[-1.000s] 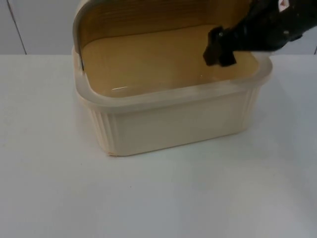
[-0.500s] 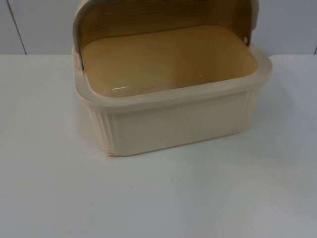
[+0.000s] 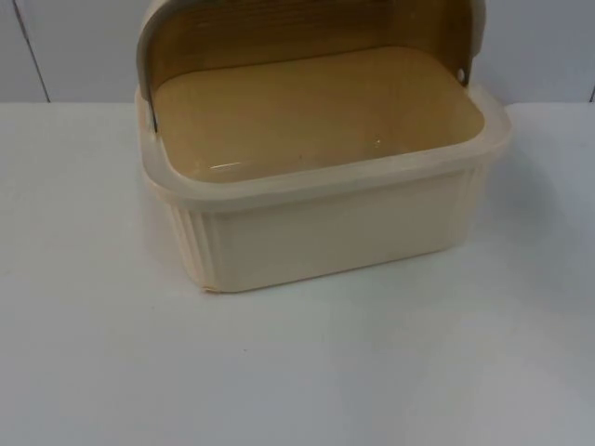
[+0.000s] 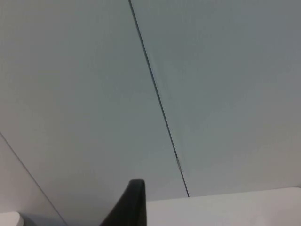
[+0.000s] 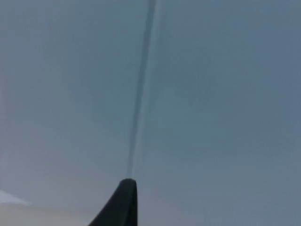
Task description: Open the box lid with the left hand, place the block into the box with the right hand, then close the box lid with the left hand.
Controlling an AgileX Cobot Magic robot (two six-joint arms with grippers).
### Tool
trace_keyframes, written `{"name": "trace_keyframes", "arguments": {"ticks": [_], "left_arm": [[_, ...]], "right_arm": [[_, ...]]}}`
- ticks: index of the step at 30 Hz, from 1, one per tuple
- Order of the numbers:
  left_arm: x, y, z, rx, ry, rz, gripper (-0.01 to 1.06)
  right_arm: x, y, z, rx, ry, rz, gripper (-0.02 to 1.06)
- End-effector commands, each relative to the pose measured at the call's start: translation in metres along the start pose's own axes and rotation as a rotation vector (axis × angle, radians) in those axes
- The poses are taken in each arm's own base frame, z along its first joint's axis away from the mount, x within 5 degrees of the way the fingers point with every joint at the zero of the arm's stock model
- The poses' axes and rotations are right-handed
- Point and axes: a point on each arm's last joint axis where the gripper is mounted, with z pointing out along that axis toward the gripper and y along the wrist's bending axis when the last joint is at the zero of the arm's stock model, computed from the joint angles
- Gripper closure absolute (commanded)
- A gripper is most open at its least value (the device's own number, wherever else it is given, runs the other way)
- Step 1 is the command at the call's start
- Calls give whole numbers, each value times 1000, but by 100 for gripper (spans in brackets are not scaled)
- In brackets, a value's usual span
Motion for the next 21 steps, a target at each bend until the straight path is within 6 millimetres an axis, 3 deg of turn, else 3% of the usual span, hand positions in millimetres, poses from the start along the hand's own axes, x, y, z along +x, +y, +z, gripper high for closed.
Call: {"name": "trace_keyframes", "arguments": {"ticks": [1,2,7,10,15,21], "left_arm": [[-2,-1,-2,9,-17,0,0],[-2,-1,-2,9,-17,0,0],[-2,-1,-2,9,-17,0,0],[-2,-1,-2,9,-17,0,0],[-2,-1,-2,12,-19,-5,0],[-3,-2,-2,24,-29,-19,0]], "right_arm": [[-6,-26,-14,103,-31,37,0],[-6,-26,-14,103,-31,37,0],[-6,-77,-35,338,-38,67,0],[-4,-90,-40,406,-31,72,0],[-2,-91,-40,411,-19,75,0],[21,-89,-32,392,-9,137,0]]}}
